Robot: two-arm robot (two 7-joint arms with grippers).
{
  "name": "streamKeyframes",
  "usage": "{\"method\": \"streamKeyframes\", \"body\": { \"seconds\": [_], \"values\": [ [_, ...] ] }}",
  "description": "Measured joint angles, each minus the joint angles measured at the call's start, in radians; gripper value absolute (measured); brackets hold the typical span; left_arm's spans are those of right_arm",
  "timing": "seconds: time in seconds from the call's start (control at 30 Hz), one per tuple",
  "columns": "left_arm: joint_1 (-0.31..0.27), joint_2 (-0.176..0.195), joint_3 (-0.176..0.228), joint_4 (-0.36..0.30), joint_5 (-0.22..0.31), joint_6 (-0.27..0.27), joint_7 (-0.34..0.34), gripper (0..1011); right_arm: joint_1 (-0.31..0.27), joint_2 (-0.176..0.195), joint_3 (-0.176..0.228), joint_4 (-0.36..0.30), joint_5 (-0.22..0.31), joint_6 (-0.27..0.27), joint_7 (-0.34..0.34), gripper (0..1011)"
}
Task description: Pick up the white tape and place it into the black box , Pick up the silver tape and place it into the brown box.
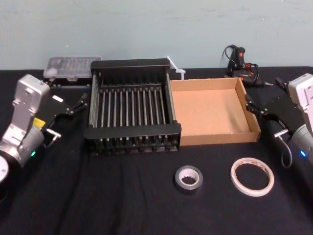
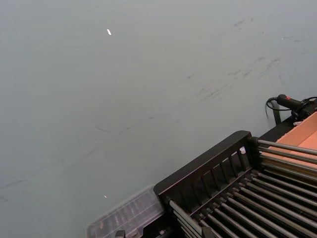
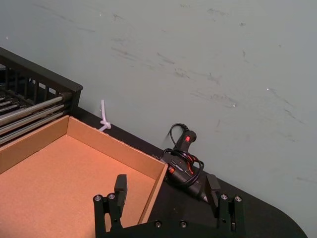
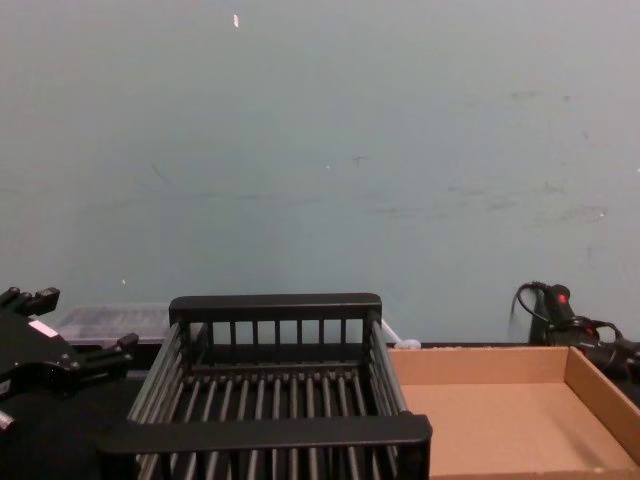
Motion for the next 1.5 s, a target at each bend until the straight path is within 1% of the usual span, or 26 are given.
{"method": "streamKeyframes", "body": {
  "seconds": [0.47, 0.57, 0.77, 0.9, 1.07, 1.1, 1.17, 1.2, 1.37, 1.4, 1.5],
  "values": [
    [0.0, 0.0, 0.0, 0.0, 0.0, 0.0, 0.0, 1001, 0.0, 0.0, 0.001, 0.0, 0.0, 0.0, 0.001, 1000],
    [0.0, 0.0, 0.0, 0.0, 0.0, 0.0, 0.0, 1001, -0.004, 0.001, 0.006, -0.006, -0.001, 0.002, 0.009, 1000],
    [0.0, 0.0, 0.0, 0.0, 0.0, 0.0, 0.0, 1001, -0.031, 0.017, 0.035, -0.051, 0.009, 0.018, 0.035, 1000],
    [0.0, 0.0, 0.0, 0.0, 0.0, 0.0, 0.0, 1001, -0.058, 0.034, 0.06, -0.091, 0.028, 0.041, 0.051, 1000],
    [0.0, 0.0, 0.0, 0.0, 0.0, 0.0, 0.0, 1001, -0.124, 0.076, 0.109, -0.175, 0.081, 0.098, 0.086, 1000],
    [0.0, 0.0, 0.0, 0.0, 0.0, 0.0, 0.0, 1001, -0.124, 0.076, 0.109, -0.175, 0.081, 0.098, 0.086, 1000],
    [0.0, 0.0, 0.0, 0.0, 0.0, 0.0, 0.0, 1001, -0.15, 0.092, 0.127, -0.203, 0.101, 0.118, 0.1, 1000],
    [0.0, 0.0, 0.0, 0.0, 0.0, 0.0, 0.0, 1001, -0.172, 0.104, 0.142, -0.226, 0.116, 0.134, 0.109, 1000],
    [0.0, 0.0, 0.0, 0.0, 0.0, 0.0, 0.0, 1001, -0.232, 0.139, 0.178, -0.28, 0.154, 0.176, 0.138, 1000],
    [0.0, 0.0, 0.0, 0.0, 0.0, 0.0, 0.0, 1001, -0.254, 0.152, 0.19, -0.296, 0.17, 0.195, 0.15, 1000],
    [0.0, 0.0, 0.0, 0.0, 0.0, 0.0, 0.0, 1001, -0.283, 0.165, 0.207, -0.318, 0.19, 0.218, 0.165, 1000]
  ]
}}
